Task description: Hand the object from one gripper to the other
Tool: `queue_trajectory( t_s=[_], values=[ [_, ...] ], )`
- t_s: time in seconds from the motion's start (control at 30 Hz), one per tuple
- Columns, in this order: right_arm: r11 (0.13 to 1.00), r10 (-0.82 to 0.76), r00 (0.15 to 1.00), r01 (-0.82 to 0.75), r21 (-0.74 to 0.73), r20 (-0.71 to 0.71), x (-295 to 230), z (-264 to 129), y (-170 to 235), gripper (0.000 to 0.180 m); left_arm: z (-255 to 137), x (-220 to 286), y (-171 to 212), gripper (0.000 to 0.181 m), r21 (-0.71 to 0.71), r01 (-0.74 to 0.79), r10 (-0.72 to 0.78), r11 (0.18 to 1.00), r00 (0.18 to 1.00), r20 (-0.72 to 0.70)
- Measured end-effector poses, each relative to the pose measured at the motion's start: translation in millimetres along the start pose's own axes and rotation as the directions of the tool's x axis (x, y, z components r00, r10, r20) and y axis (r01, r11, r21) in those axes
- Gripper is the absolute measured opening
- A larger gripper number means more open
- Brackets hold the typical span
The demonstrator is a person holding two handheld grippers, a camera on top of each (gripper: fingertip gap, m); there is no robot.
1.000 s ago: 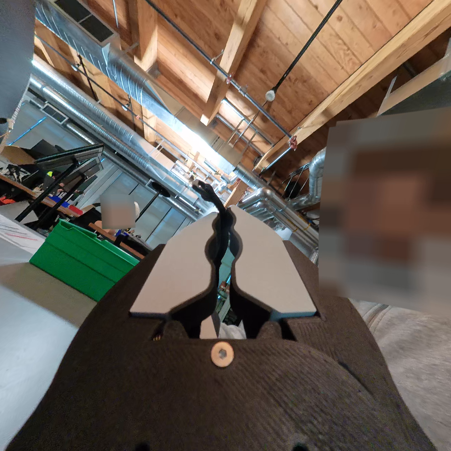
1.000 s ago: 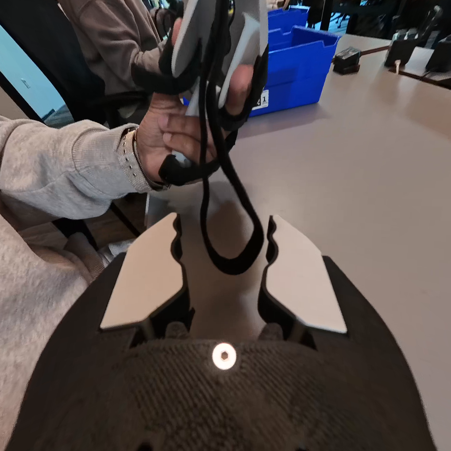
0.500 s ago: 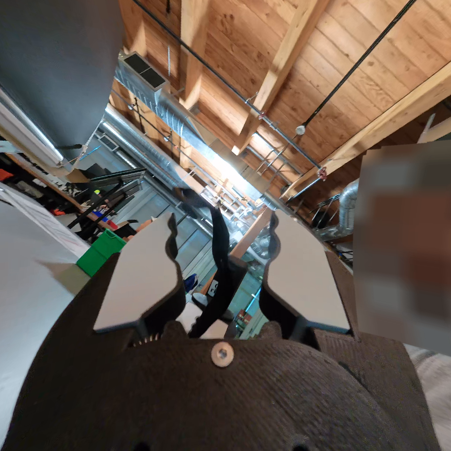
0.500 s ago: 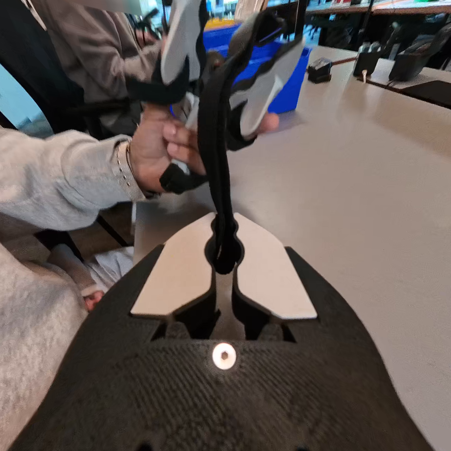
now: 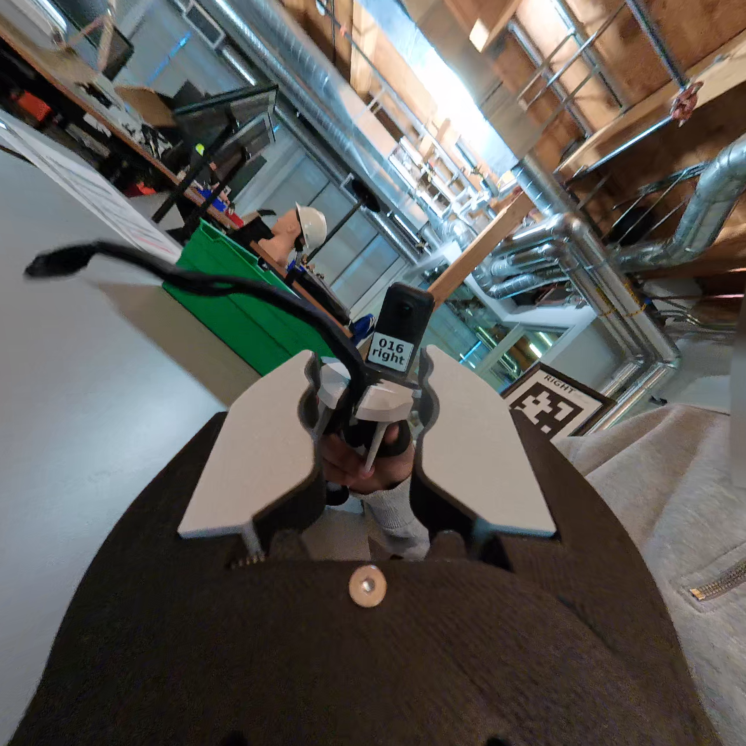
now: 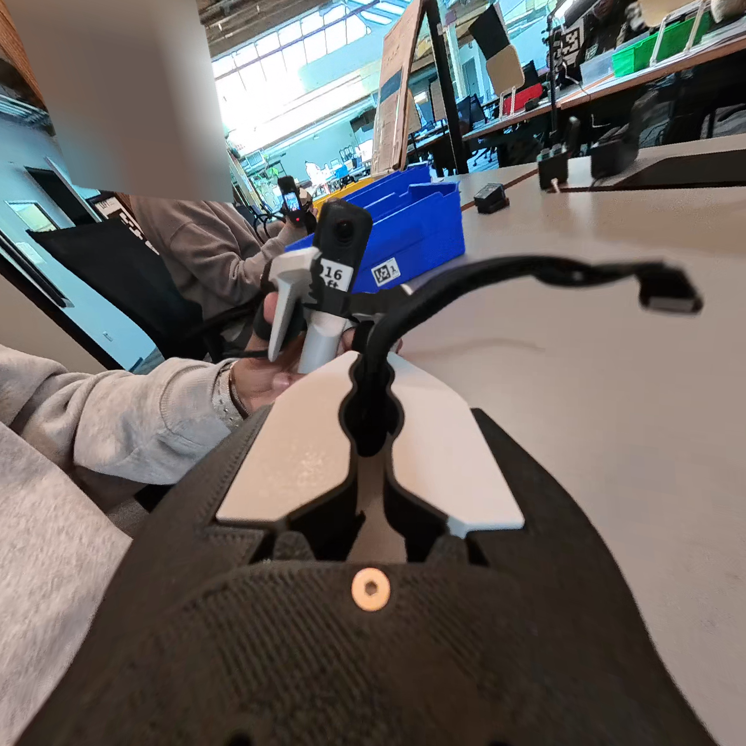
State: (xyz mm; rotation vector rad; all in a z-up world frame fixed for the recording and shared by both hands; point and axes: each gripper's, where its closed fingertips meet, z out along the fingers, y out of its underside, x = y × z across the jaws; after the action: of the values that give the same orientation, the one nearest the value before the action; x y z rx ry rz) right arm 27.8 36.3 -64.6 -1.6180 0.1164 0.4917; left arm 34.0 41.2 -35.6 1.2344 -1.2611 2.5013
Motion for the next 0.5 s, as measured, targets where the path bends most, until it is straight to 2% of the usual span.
queue_trajectory(
  t_s=[0.13, 0.23, 0.3, 0.37, 0.5],
  values=[
    [0.998, -0.034, 0.999, 0.035, -0.054, 0.012, -8, 9, 11, 0.008, 7, -6, 15, 0.043, -0.070, -0.005, 0.008, 0.998, 0.999, 0.042],
    [0.990, -0.102, 0.995, 0.103, -0.101, 0.012, -14, 15, 20, 0.009, 8, -6, 23, 0.029, -0.116, 0.024, -0.020, 0.993, 0.999, 0.039],
    [0.977, -0.174, 0.985, 0.173, -0.124, -0.002, -17, 17, 22, 0.009, 8, -7, 23, 0.024, -0.110, 0.038, -0.034, 0.993, 0.999, 0.037],
    [0.965, -0.220, 0.975, 0.217, -0.149, -0.007, -18, 19, 26, 0.009, 5, -6, 19, 0.010, -0.088, 0.030, -0.027, 0.996, 0.999, 0.033],
    [0.977, -0.180, 0.984, 0.177, -0.122, -0.015, -15, 18, 23, 0.017, 4, 0, 14, 0.006, -0.075, -0.021, 0.022, 0.997, 1.000, 0.019]
  ],
)
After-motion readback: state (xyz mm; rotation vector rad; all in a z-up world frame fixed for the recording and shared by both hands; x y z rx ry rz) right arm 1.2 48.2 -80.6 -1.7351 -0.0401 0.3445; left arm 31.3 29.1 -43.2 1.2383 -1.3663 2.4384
